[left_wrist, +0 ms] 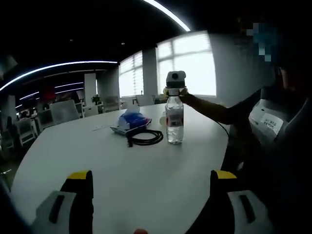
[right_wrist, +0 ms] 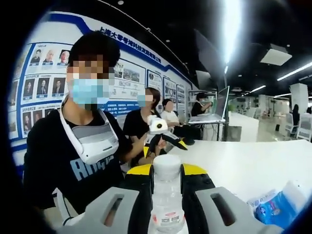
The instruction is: Arrange the tabletop items into an orderly group along one side of the table until the central work area is clear of visible clutter.
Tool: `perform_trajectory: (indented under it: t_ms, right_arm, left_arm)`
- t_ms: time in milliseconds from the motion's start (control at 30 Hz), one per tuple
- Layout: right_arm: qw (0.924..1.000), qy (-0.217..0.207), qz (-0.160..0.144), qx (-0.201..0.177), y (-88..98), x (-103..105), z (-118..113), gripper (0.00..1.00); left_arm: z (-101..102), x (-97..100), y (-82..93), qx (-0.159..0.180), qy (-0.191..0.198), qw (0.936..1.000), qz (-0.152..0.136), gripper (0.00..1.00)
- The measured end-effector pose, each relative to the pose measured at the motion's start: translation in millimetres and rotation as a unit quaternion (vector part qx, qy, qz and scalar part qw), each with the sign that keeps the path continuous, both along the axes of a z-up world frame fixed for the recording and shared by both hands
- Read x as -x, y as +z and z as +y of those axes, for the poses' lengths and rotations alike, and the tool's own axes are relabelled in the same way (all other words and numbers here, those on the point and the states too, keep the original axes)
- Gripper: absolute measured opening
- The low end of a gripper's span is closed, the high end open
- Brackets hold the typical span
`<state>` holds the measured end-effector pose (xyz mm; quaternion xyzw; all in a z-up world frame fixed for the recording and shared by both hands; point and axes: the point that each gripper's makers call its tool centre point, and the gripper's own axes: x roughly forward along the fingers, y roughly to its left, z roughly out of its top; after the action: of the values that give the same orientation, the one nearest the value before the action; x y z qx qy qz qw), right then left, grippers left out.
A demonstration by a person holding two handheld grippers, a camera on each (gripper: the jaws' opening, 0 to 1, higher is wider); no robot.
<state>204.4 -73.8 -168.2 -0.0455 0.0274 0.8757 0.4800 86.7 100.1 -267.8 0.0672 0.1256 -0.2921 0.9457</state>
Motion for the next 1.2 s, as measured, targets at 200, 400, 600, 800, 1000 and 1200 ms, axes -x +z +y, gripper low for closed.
perform_trajectory:
  t_ms: [200,400,600,800,1000,1200]
  right_arm:
    - [0.9992,-0.034,0.011,-0.017,-1.7,4.4,11.5,0.17]
    - [0.9973,-0.065,0.020,-0.029,4.7,1.8,29.3,0.17]
    - [0.9943,-0.094,0.016,-0.046,20.3,-9.6,49.0,0.17]
    - [0.9925,-0.113,0.005,-0.046,25.3,-21.8,65.4,0.17]
    - [0.9904,-0.131,-0.009,-0.043,29.4,-34.3,75.5,0.17]
    - [0.9892,-0.141,-0.015,-0.038,32.5,-41.4,82.0,0.17]
  left_arm:
    - [2.4,1.6,0.3,0.007,-0.004,1.0000,-0.004,1.00]
    - [5.3,4.3,-0.1,0.008,-0.006,0.9999,-0.007,1.00]
    - [11.8,5.8,0.4,0.010,-0.001,0.9999,-0.010,1.00]
    - [20.8,4.9,-0.7,0.010,0.011,0.9998,-0.011,1.00]
    - [22.5,5.2,-2.8,0.010,0.012,0.9998,-0.012,1.00]
    - [21.5,3.2,-6.5,0.005,0.012,0.9999,-0.008,1.00]
